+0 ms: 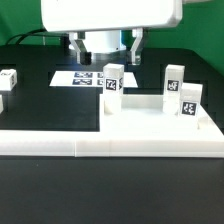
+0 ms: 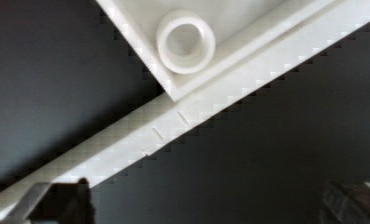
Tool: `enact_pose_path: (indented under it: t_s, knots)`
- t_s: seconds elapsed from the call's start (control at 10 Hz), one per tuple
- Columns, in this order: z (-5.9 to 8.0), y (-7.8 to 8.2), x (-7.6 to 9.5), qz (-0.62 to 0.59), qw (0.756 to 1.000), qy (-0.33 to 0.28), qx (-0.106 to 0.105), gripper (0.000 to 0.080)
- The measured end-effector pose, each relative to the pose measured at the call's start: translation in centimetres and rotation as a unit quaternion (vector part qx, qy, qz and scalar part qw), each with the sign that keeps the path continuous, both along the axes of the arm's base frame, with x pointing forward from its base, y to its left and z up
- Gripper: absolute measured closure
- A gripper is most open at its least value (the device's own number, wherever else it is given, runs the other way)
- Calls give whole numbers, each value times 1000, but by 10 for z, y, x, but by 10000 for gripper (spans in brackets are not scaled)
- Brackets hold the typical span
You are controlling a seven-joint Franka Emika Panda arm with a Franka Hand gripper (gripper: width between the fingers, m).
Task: Assemble square table
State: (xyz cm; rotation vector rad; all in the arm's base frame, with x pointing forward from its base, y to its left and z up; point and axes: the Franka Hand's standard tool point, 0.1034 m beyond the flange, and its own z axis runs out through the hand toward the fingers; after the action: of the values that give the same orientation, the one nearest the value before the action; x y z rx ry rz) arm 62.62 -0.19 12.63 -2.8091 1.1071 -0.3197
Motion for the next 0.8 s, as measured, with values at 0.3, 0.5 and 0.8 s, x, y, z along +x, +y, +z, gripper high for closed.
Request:
enact_pose_path:
  t_s: [0.3, 0.5, 0.8]
  knots:
    - [0, 0, 0, 0, 1000, 0, 0, 151]
    - [0, 0, 0, 0, 1000, 0, 0, 151]
    - [0, -16, -1, 95, 995, -19, -20, 151]
